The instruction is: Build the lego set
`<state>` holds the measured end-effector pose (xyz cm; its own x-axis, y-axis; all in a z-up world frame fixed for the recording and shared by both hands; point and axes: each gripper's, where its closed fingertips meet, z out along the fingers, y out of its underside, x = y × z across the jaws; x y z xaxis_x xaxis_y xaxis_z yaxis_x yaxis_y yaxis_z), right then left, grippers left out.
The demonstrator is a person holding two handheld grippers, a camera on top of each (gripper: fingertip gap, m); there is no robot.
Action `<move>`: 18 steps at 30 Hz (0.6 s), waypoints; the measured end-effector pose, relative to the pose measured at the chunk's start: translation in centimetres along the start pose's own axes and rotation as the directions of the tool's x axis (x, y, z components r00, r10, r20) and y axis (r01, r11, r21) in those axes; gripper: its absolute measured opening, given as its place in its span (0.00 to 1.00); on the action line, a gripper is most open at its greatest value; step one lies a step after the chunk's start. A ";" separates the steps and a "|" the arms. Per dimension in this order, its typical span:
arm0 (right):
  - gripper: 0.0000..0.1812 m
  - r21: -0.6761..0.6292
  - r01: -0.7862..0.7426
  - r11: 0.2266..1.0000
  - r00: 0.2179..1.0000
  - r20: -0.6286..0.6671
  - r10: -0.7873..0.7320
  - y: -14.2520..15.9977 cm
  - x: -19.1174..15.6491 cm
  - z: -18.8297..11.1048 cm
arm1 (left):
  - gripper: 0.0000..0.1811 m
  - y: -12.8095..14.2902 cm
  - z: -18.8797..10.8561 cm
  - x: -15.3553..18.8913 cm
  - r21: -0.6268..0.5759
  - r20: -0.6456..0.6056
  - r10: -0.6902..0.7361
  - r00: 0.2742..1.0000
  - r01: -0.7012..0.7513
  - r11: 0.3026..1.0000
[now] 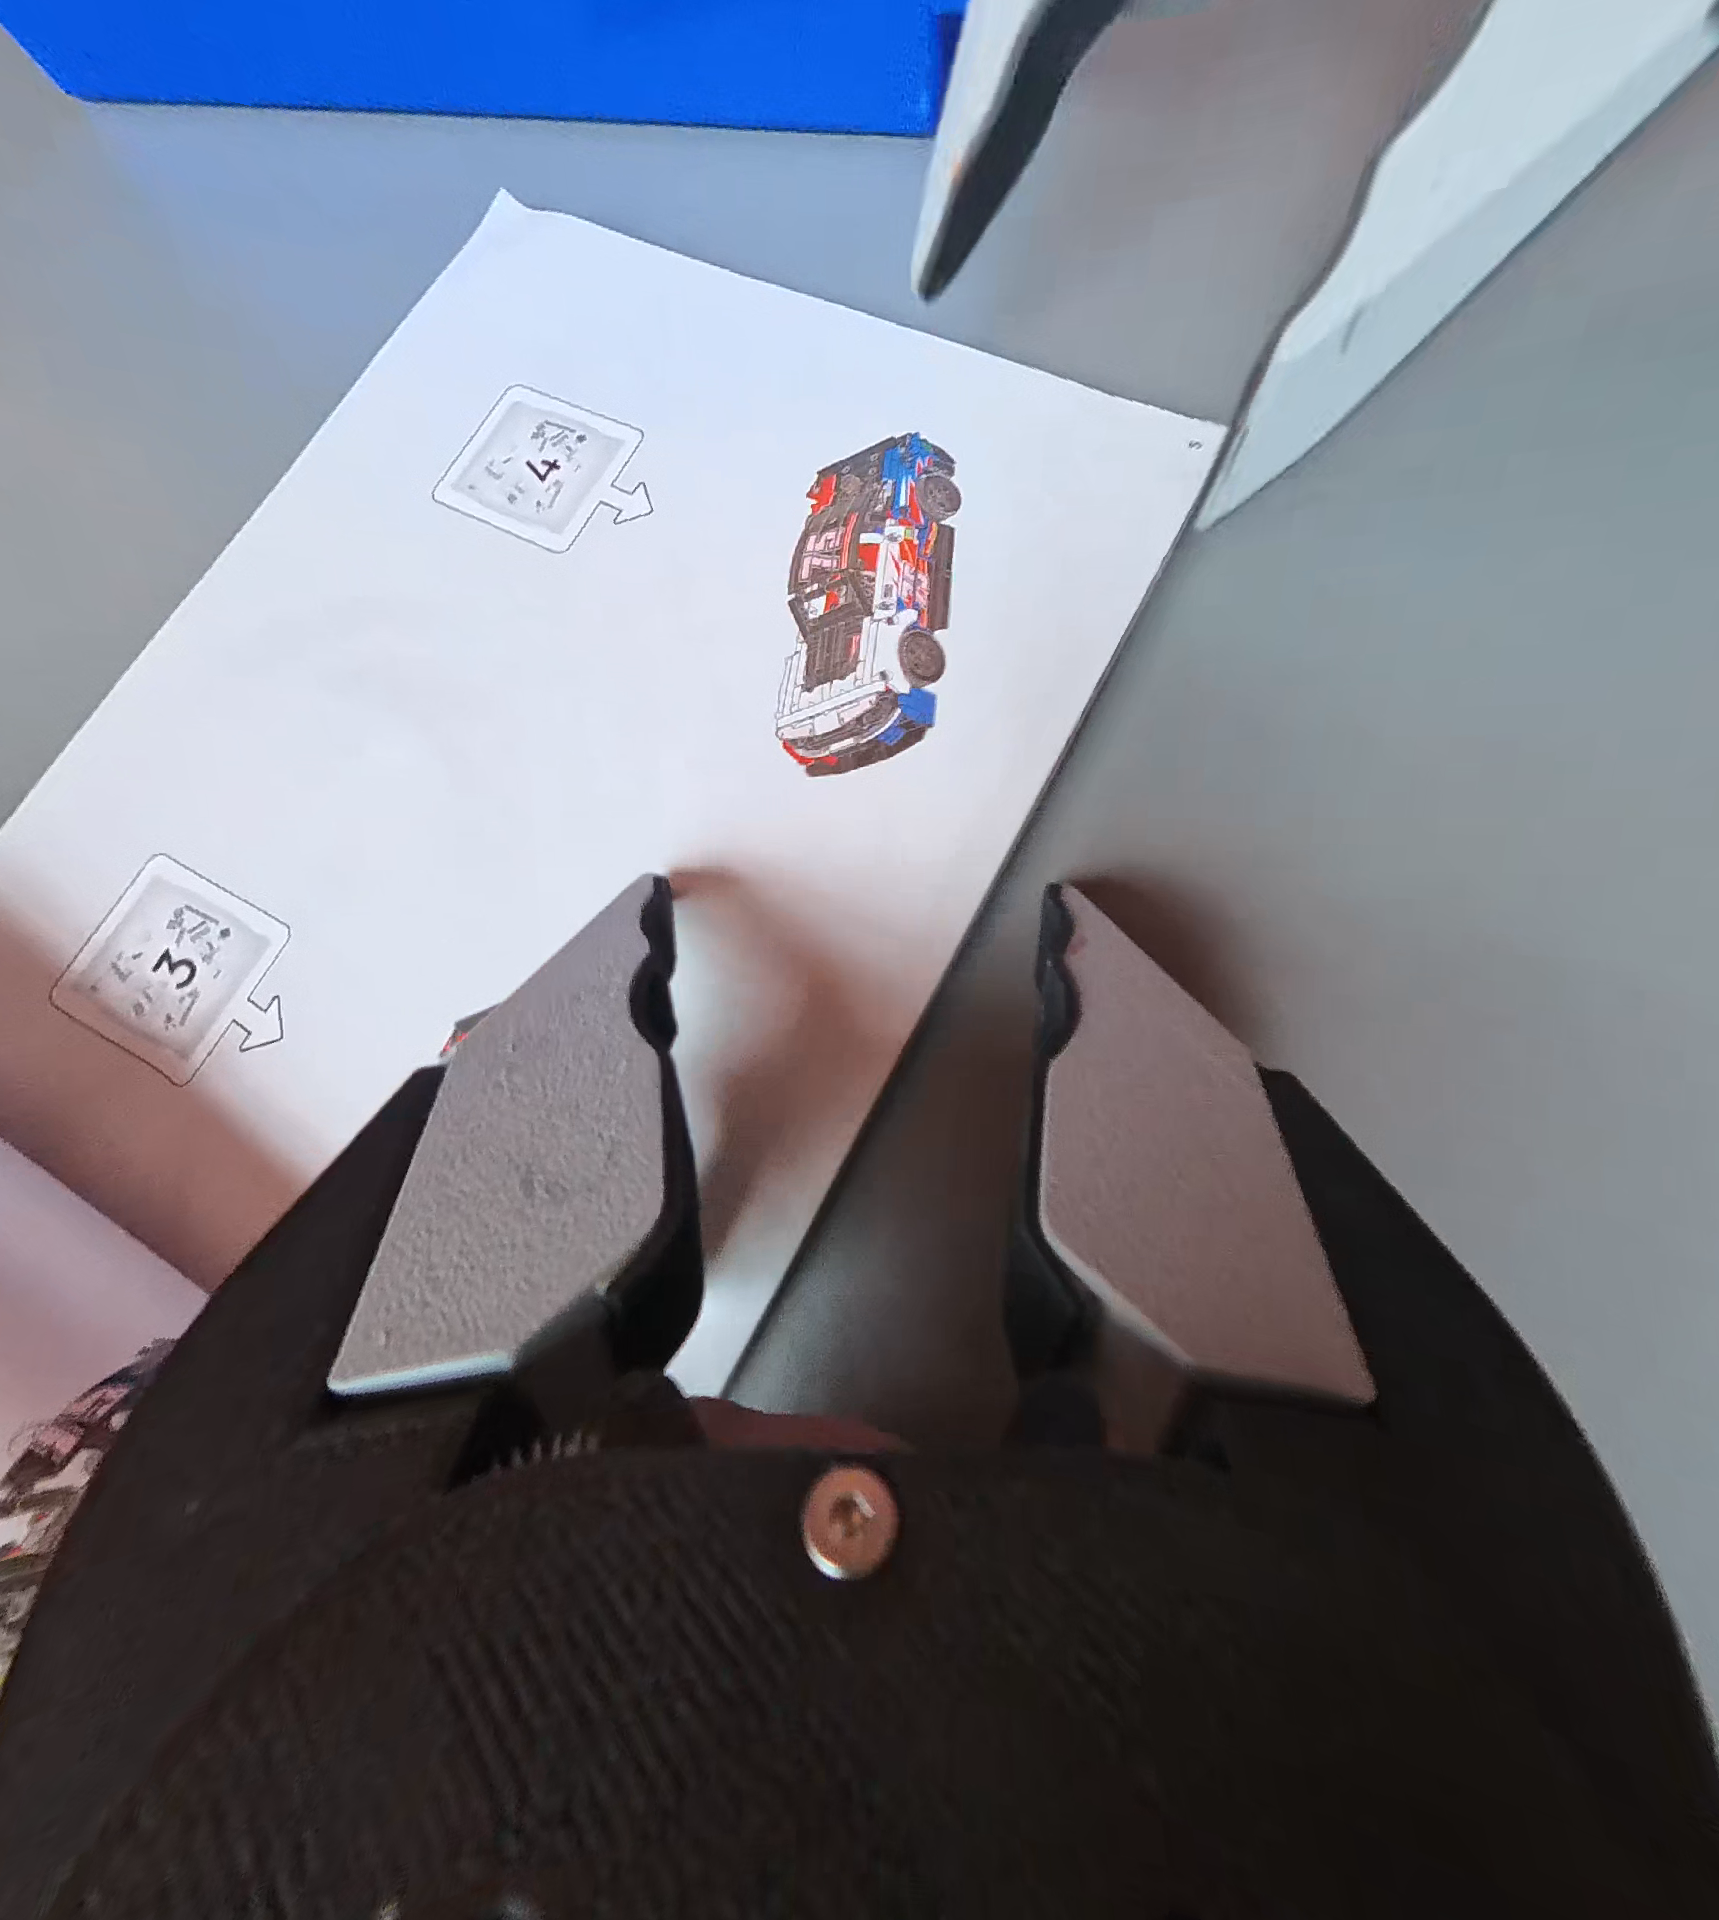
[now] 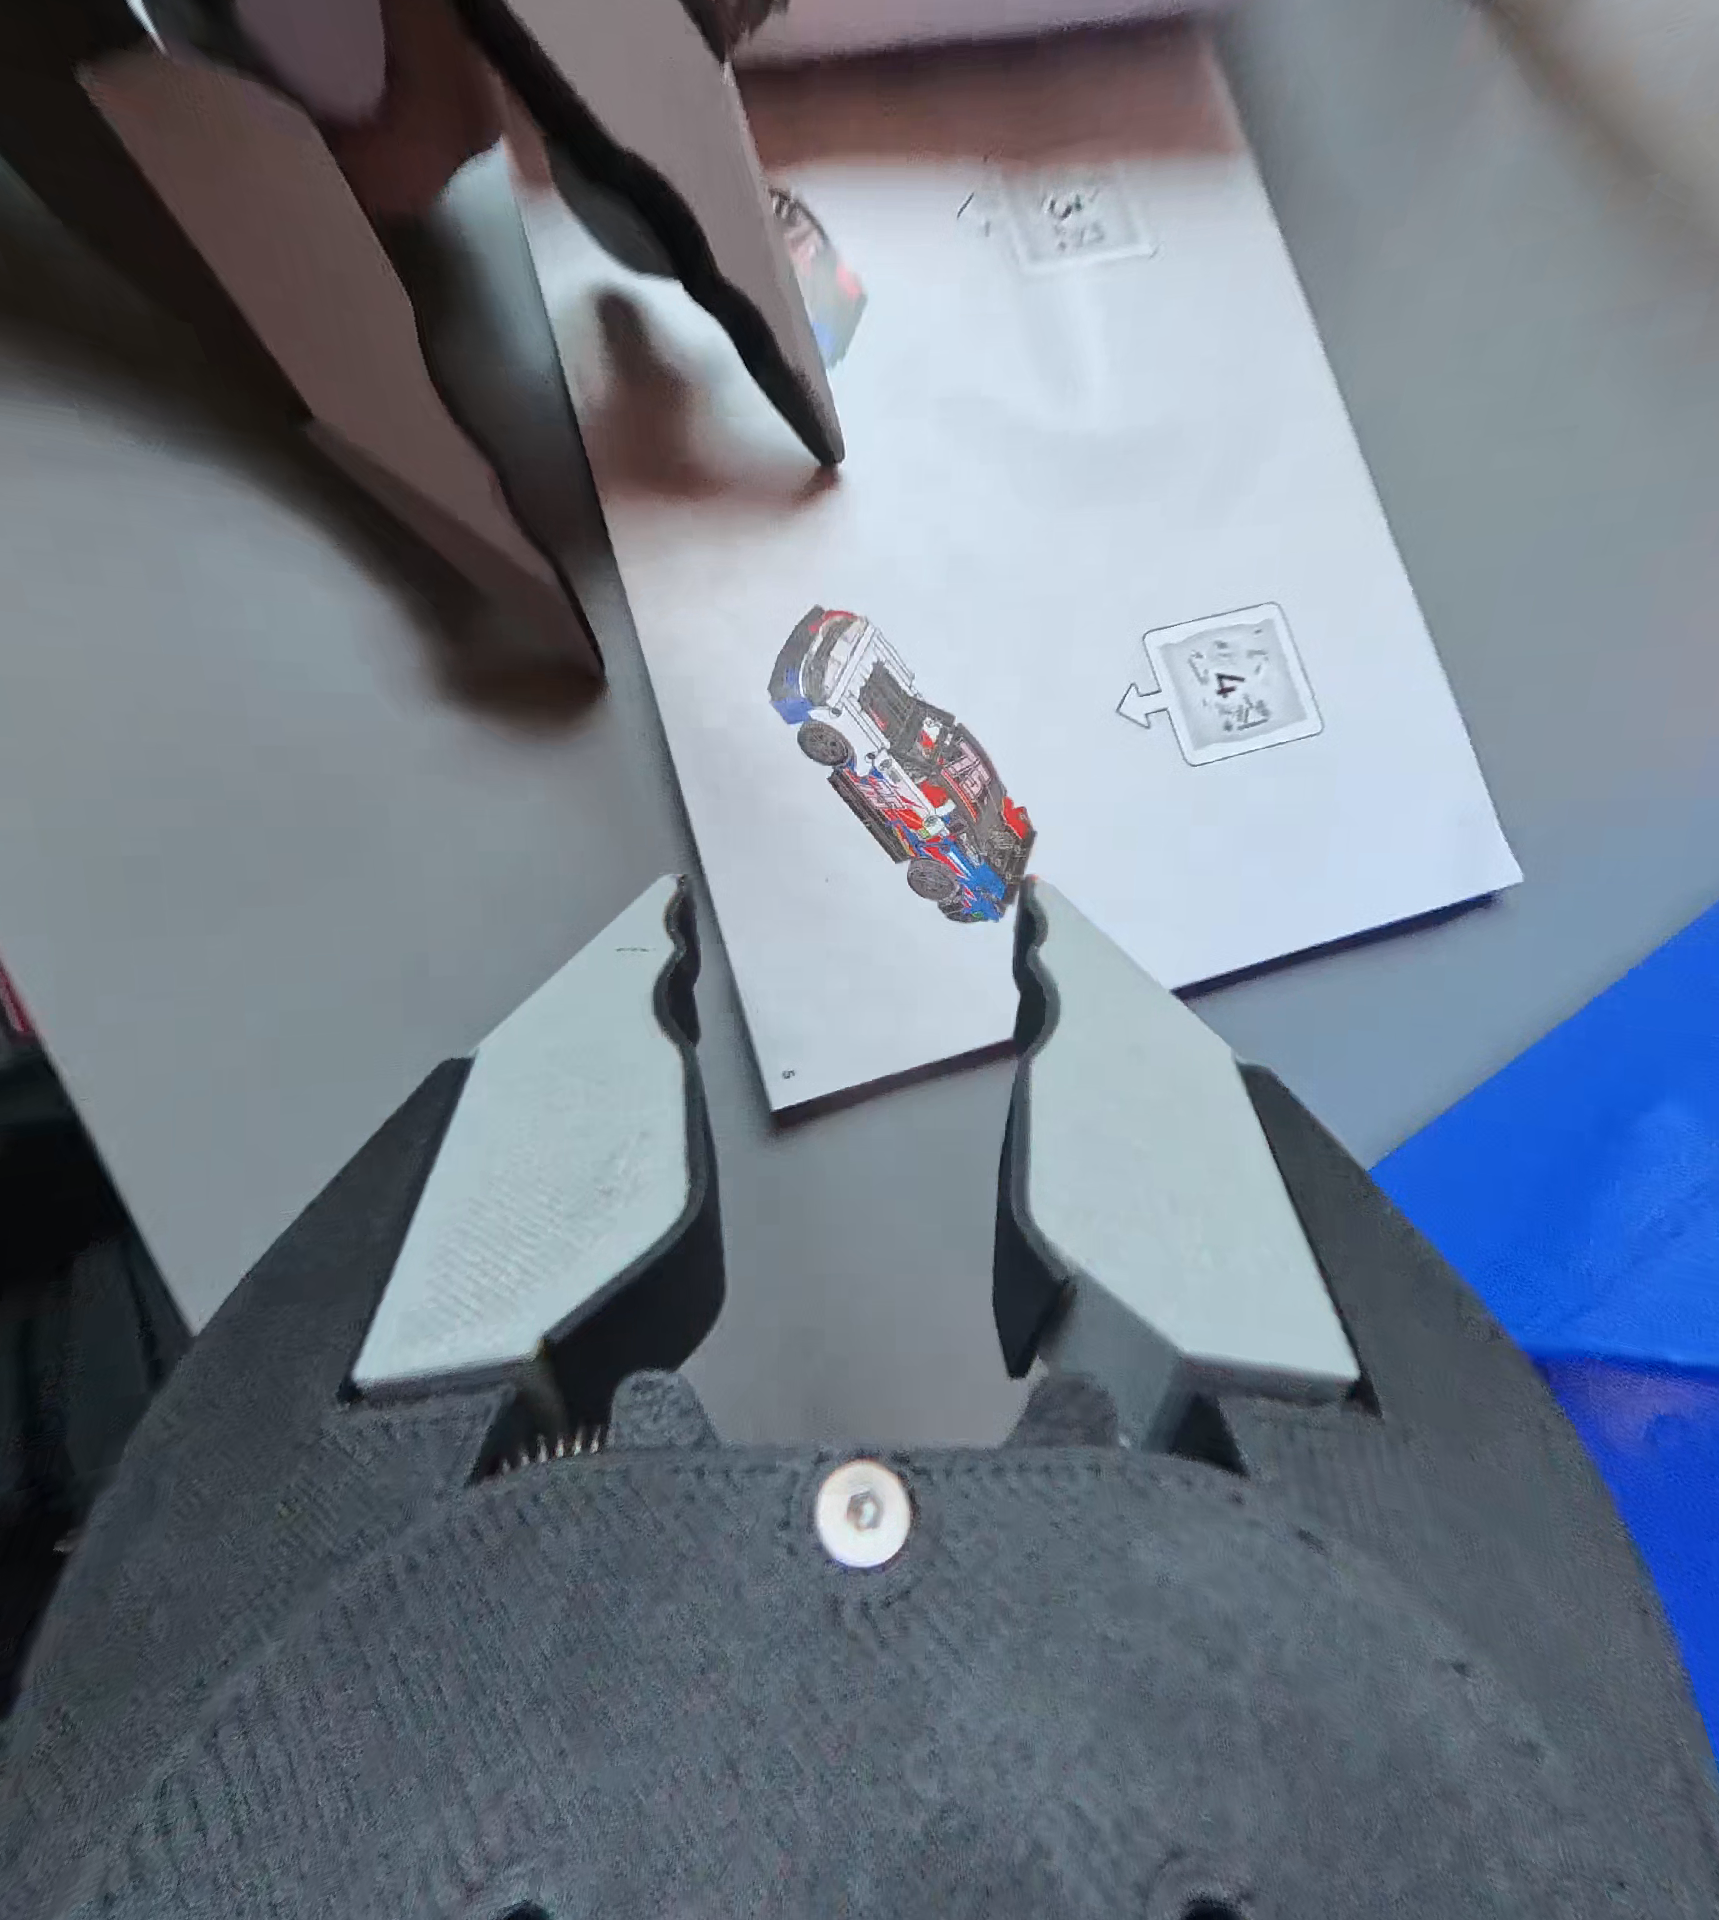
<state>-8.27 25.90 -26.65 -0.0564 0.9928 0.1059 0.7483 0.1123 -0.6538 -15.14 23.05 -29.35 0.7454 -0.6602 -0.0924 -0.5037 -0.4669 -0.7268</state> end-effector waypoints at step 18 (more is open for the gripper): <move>0.11 -0.007 -0.024 1.000 0.976 0.216 0.025 -0.1 -1.2 1.4 | 0.33 0.2 -0.4 -0.5 -0.006 -0.050 -0.043 0.998 0.043 0.999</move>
<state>-9.20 24.72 -27.74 -0.1792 0.9810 -0.0749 0.7542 0.0880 -0.6508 -15.79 22.98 -29.19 0.7436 -0.6681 -0.0271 -0.4740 -0.4981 -0.7261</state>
